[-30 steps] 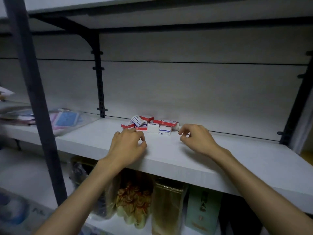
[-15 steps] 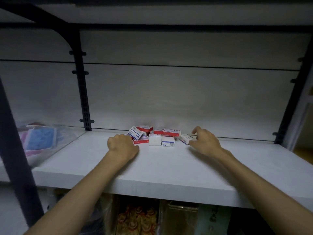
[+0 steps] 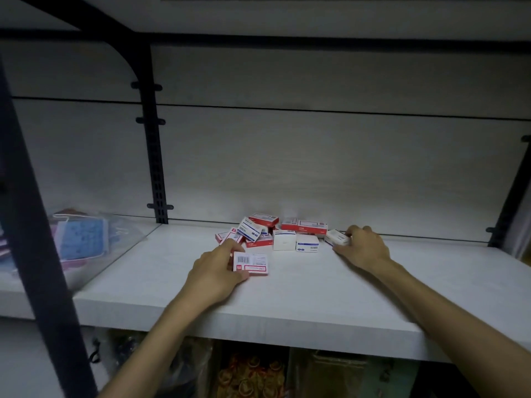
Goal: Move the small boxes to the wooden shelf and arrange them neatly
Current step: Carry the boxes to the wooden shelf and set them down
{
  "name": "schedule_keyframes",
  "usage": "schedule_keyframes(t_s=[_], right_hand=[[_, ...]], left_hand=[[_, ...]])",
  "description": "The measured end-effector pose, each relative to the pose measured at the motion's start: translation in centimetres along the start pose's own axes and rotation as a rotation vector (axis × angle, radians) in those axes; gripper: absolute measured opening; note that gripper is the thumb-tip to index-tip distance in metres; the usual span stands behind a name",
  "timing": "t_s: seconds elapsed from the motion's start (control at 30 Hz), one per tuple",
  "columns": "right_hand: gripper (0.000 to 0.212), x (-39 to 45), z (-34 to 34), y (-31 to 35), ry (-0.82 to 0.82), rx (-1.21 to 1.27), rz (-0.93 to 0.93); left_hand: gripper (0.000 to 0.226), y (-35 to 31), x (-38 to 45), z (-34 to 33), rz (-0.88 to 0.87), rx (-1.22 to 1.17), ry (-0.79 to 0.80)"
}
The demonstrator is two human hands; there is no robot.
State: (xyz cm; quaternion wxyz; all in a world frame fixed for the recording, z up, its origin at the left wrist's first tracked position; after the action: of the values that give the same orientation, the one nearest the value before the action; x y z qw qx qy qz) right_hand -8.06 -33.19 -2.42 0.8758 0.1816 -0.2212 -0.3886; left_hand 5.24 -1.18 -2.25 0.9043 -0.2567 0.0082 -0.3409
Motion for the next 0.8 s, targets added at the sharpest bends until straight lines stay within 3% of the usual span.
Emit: schedule_keyframes(t_s=[0.07, 0.17, 0.33, 0.4, 0.5, 0.73, 0.8], right_hand=[[0.048, -0.1, 0.1, -0.3, 0.034, 0.104, -0.024], [0.041, -0.6, -0.1, -0.4, 0.091, 0.336, -0.054], [0.047, -2.7, -1.9, 0.7, 0.295, 1.053, -0.179], [0.047, -3.5, -2.7, 1.4, 0.378, 1.239, -0.237], [0.051, -4.2, -3.0, 2.2, 0.458, 1.345, -0.253], [0.043, -5.2, -3.1, 3.1, 0.551, 1.35, -0.197], [0.044, -5.2, -3.4, 3.2, 0.556, 1.326, -0.167]], left_hand=[[0.034, 0.2, 0.0, 0.0, 0.02, -0.18, -0.024], [0.038, 0.3, 0.0, -1.3, 0.082, -0.57, 0.062], [0.05, 0.1, 0.3, -1.3, 0.081, -0.703, 0.042], [0.043, 0.1, 0.4, -1.3, 0.108, -0.757, 0.061], [0.005, 0.2, 0.5, -1.6, 0.14, -0.812, 0.063], [0.054, 1.3, -0.1, -1.6, 0.089, -0.686, 0.018], [0.054, 2.1, -0.1, -1.5, 0.116, -0.667, -0.006]])
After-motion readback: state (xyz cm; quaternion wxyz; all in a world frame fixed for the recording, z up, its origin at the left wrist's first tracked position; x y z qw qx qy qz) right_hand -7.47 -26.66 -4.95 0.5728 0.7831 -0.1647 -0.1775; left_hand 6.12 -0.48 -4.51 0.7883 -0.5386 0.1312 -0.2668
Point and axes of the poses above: each hand's wrist, its own x-axis towards the middle knuckle, its own z-axis out of the back of the hand, y = z × x, the point moved 10 cm from there along x, towards the middle knuckle, and after that the axes turned 8 degrees about x, right-handed, at the moved point
